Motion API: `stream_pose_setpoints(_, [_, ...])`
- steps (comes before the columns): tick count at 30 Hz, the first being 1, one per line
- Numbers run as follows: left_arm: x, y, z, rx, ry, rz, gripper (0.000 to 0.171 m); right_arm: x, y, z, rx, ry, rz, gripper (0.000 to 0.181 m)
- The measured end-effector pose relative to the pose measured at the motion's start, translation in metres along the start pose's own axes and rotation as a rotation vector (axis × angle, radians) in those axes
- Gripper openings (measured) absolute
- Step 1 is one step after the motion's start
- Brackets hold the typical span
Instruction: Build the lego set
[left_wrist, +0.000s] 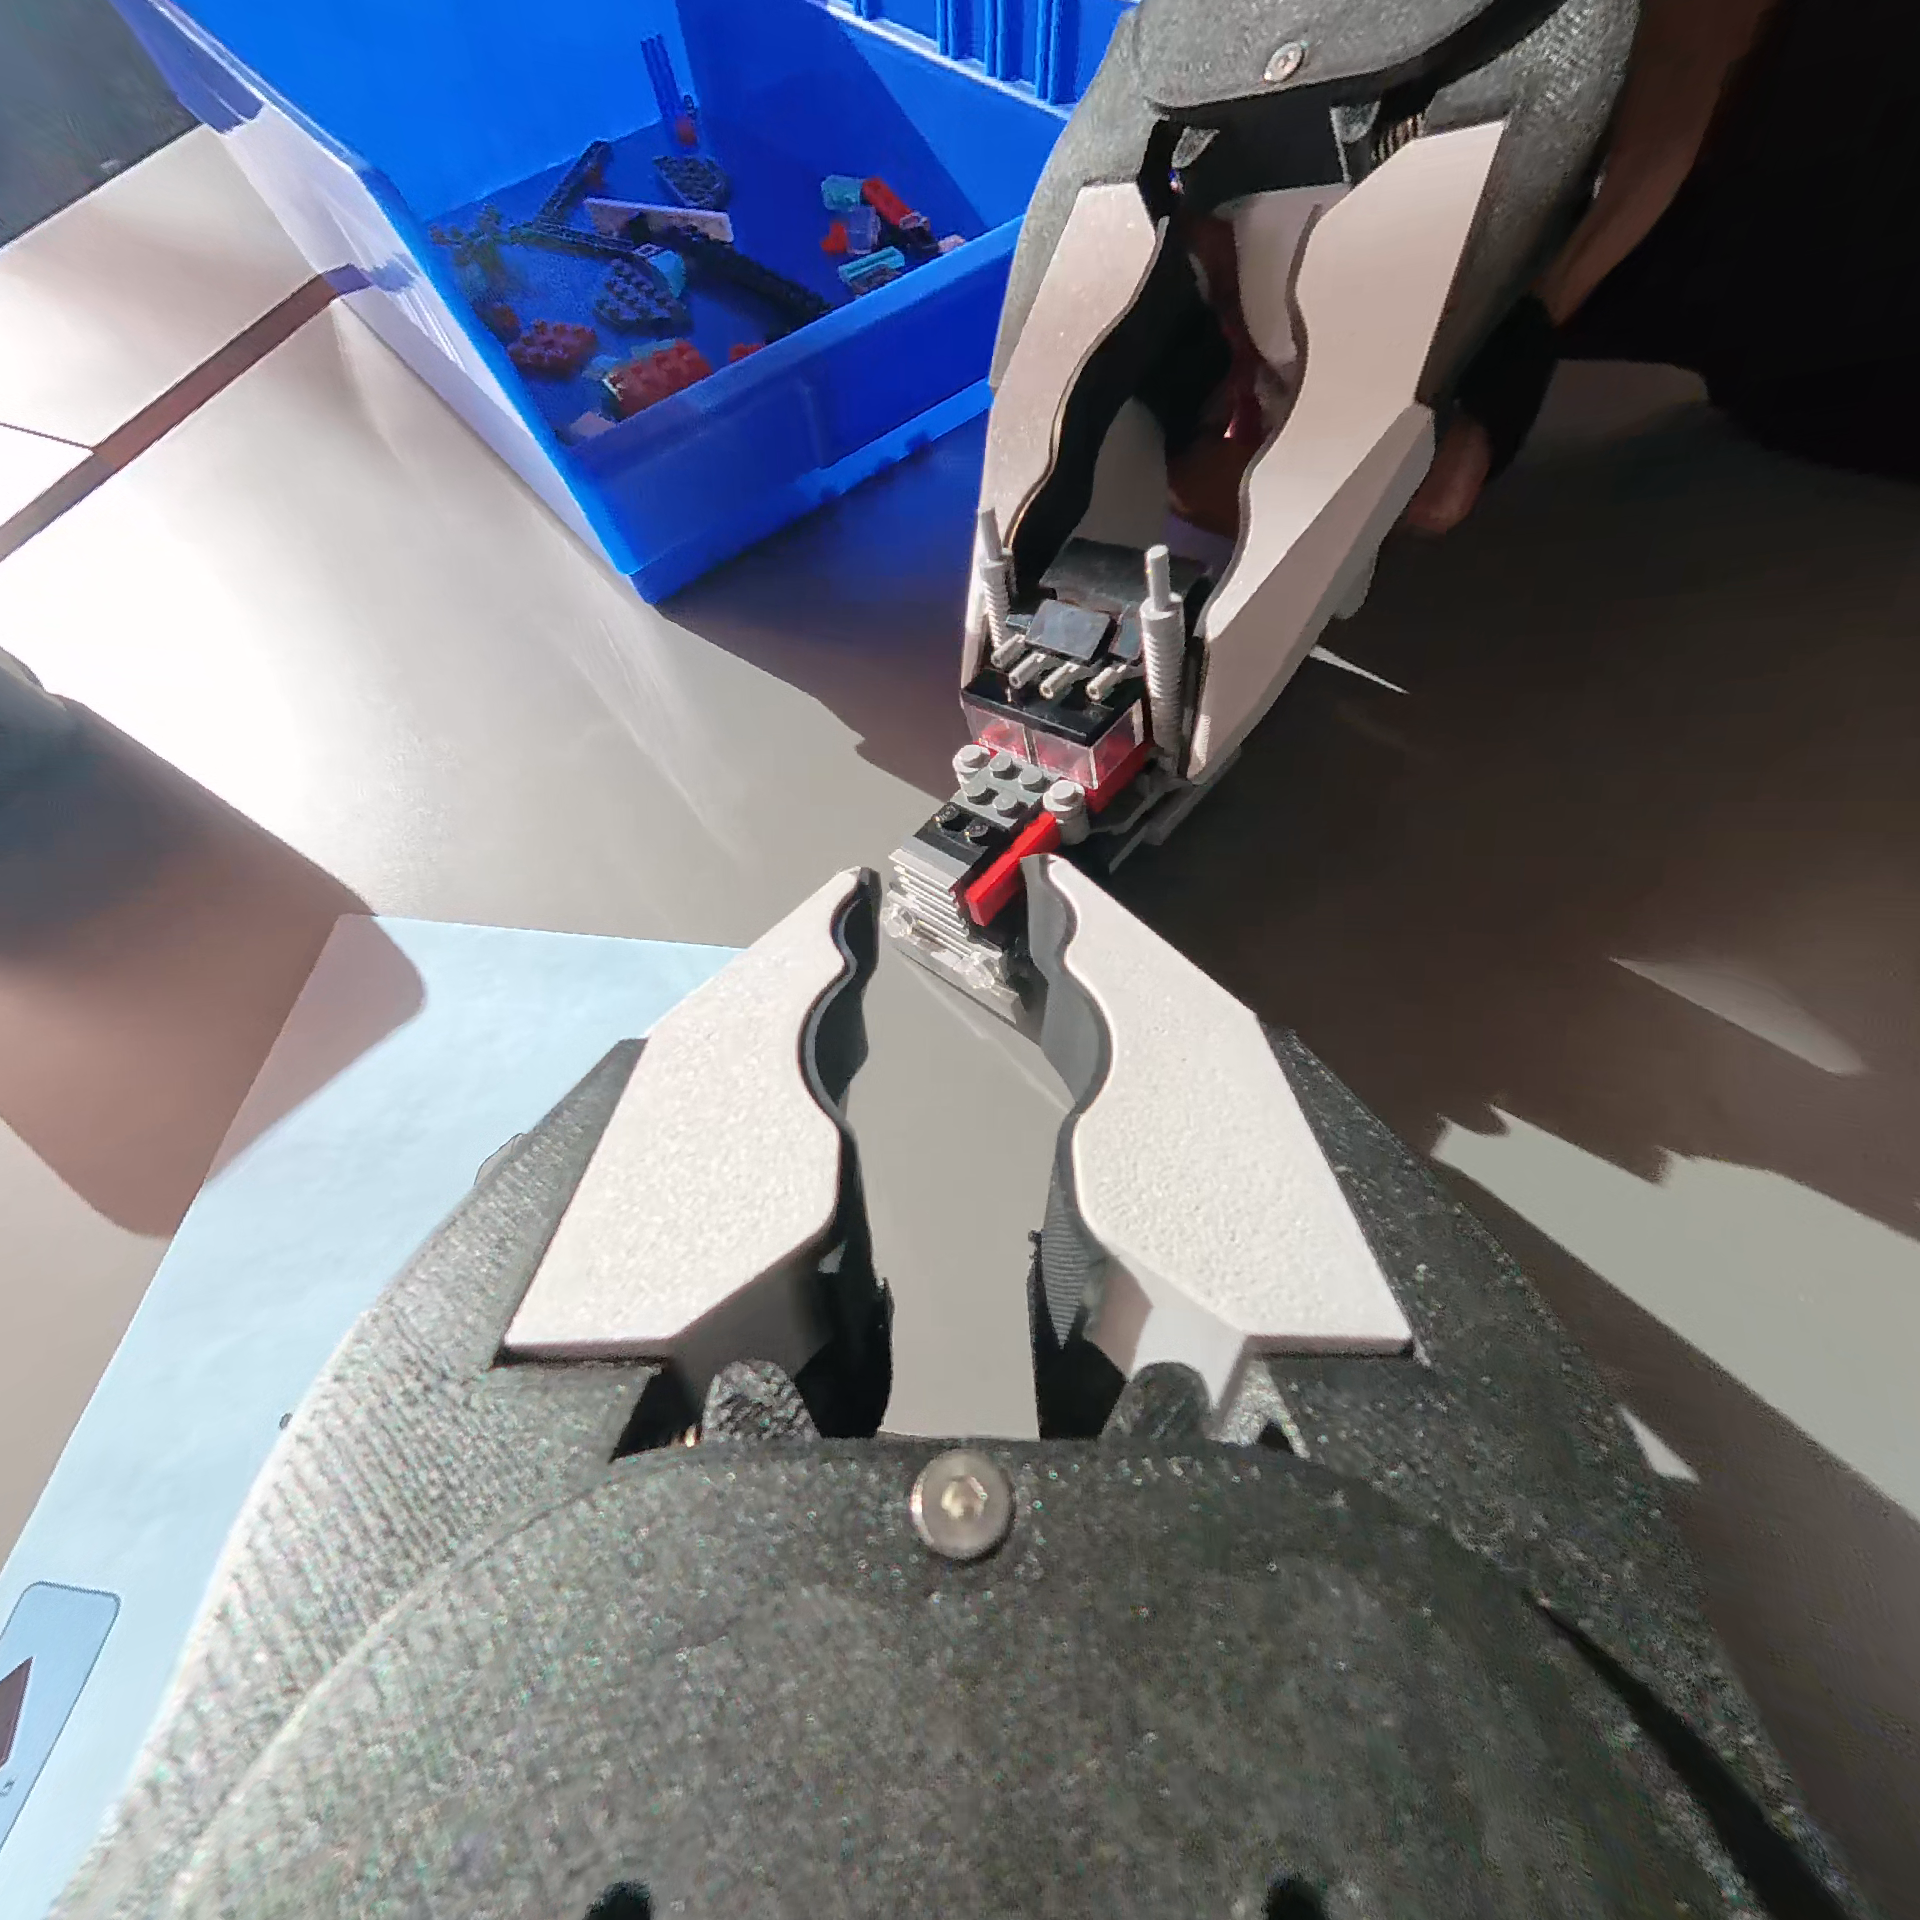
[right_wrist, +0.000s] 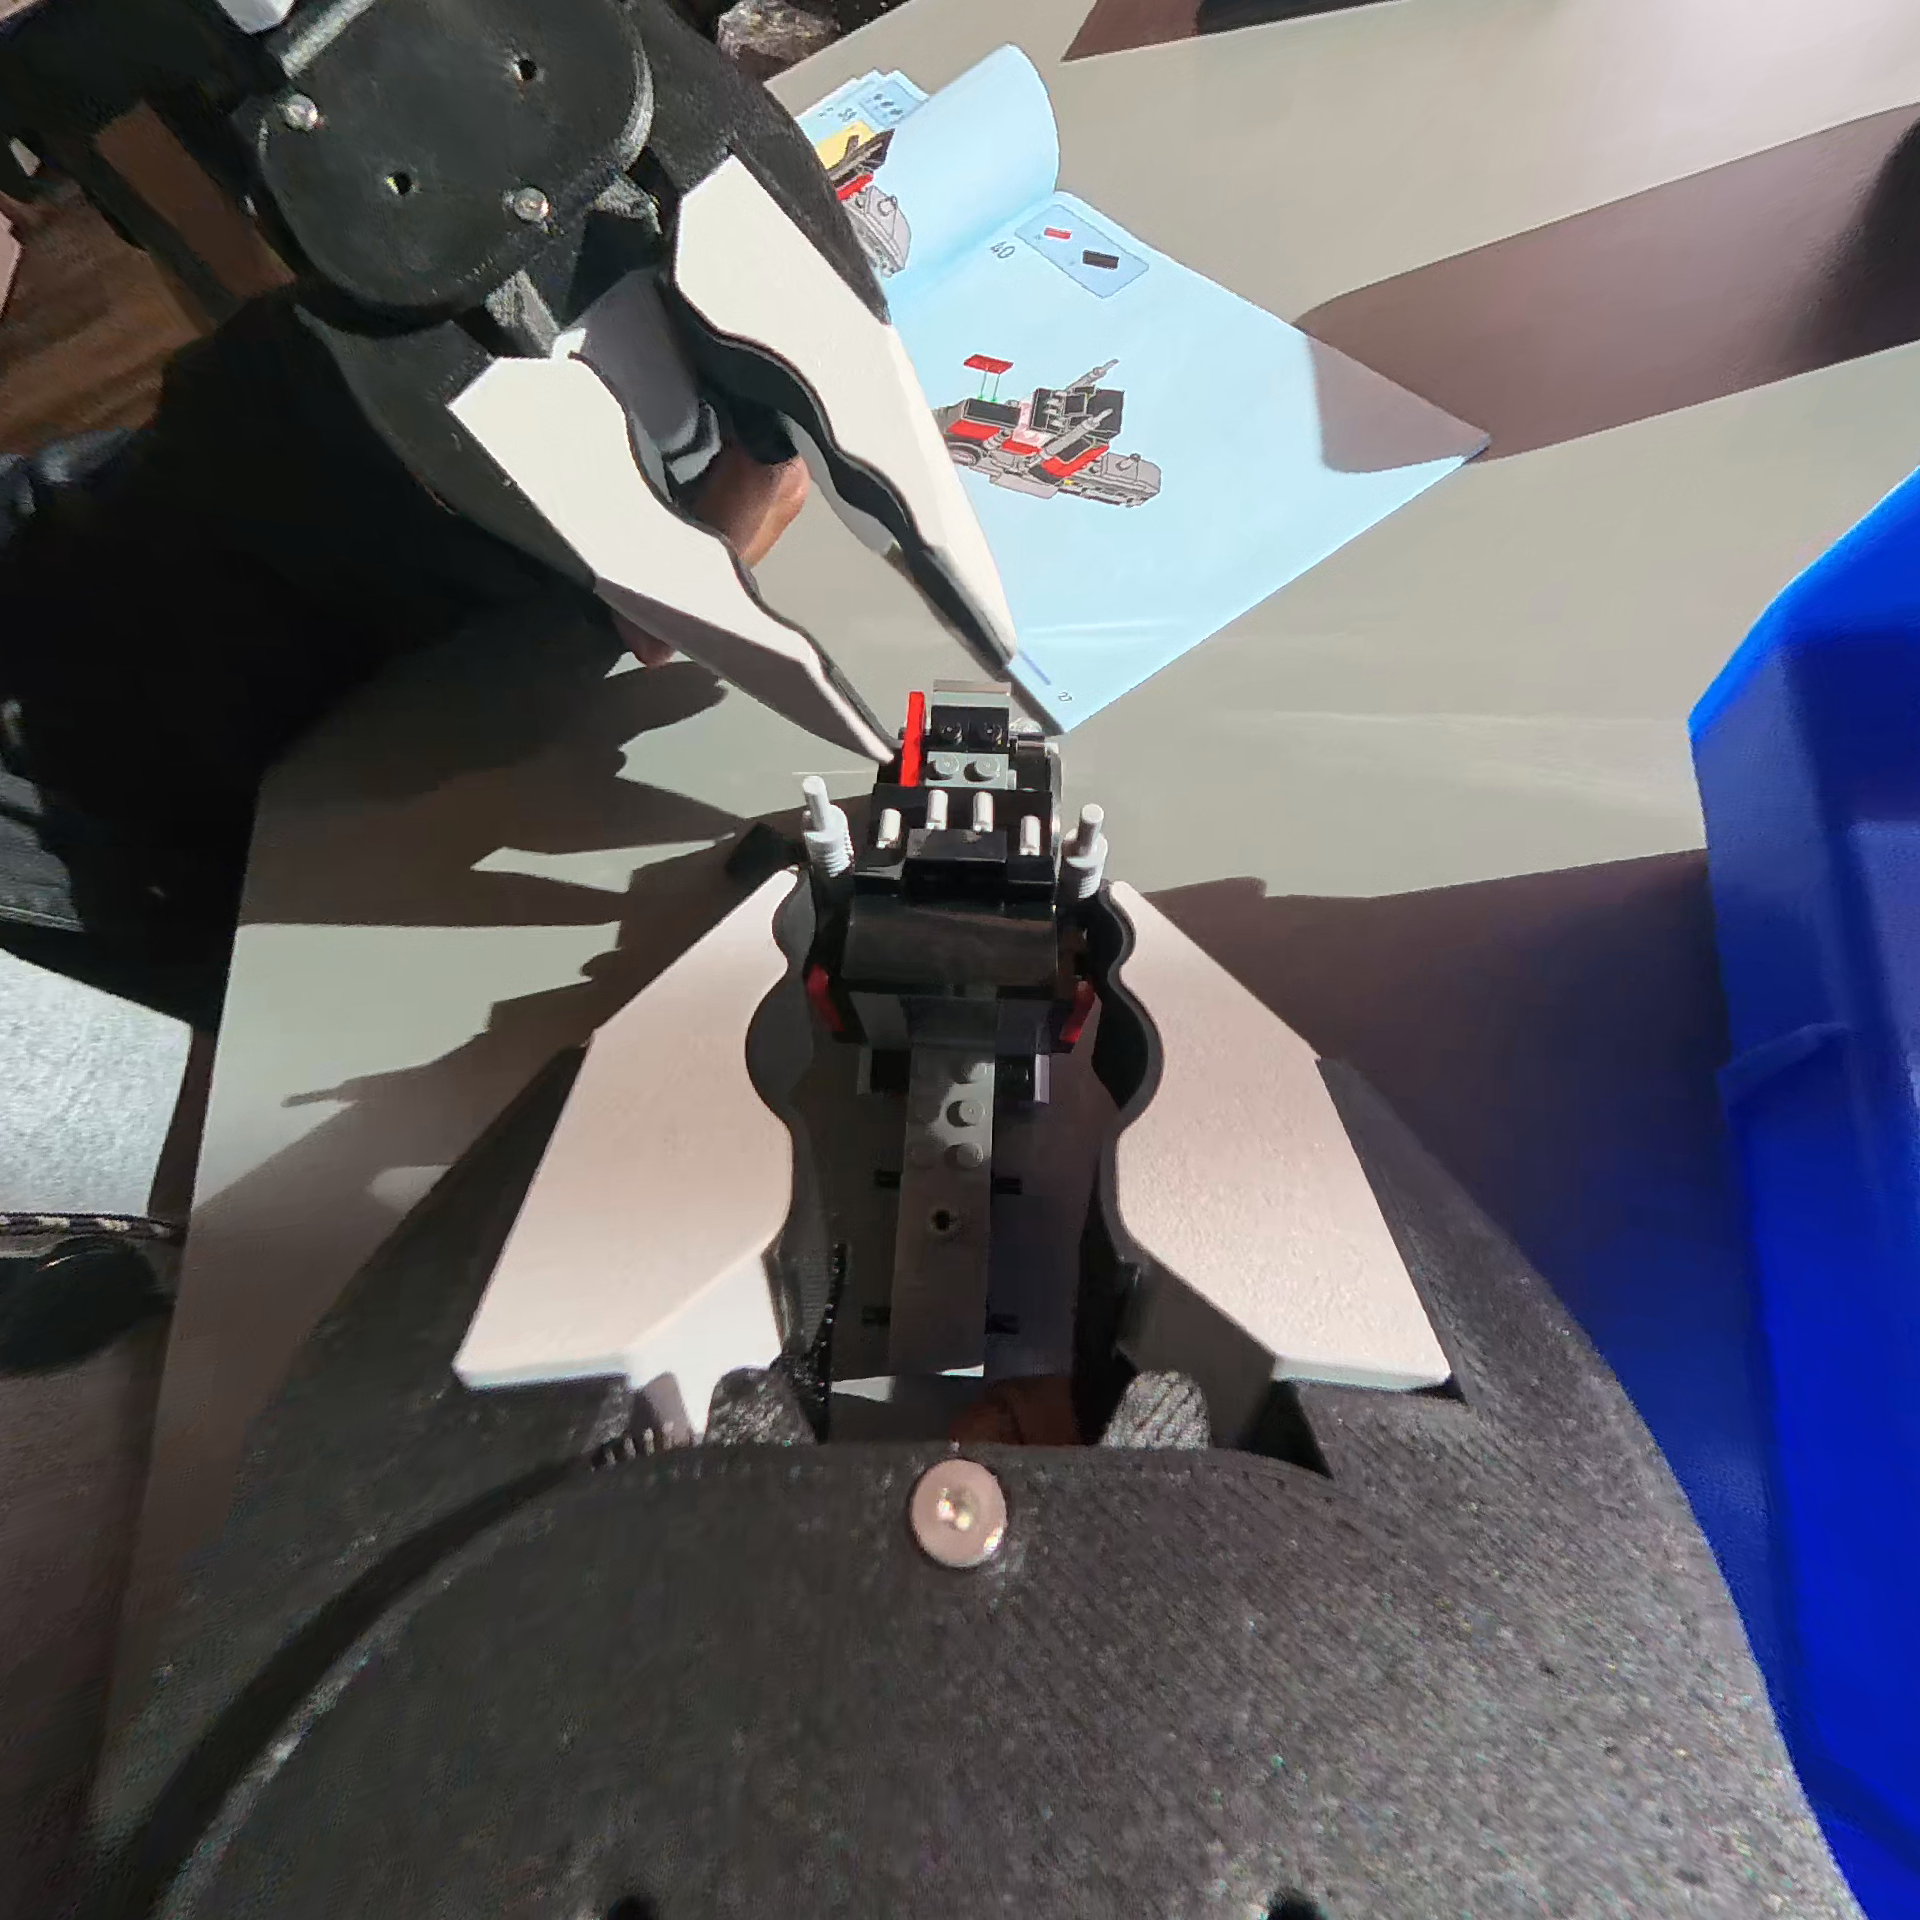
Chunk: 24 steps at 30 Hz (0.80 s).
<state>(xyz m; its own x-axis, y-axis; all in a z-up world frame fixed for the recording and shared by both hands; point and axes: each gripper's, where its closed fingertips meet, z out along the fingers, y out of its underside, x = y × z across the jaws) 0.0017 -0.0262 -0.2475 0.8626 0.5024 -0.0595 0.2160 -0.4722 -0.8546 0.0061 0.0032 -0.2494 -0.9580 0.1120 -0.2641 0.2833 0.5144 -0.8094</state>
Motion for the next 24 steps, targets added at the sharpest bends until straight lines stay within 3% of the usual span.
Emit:
stream_pose_setpoints(10, [0.012, 0.001, 0.001, -0.009, 0.102, 0.006, 0.029, -0.009, 0.004, -0.002, -0.013, -0.053, 0.003, 0.055])
stream_pose_setpoints(24, [0.033, 0.005, -0.005, -0.018, 0.219, 0.004, 0.027, -0.026, 0.008, -0.001, -0.027, -0.091, -0.133, 0.054])
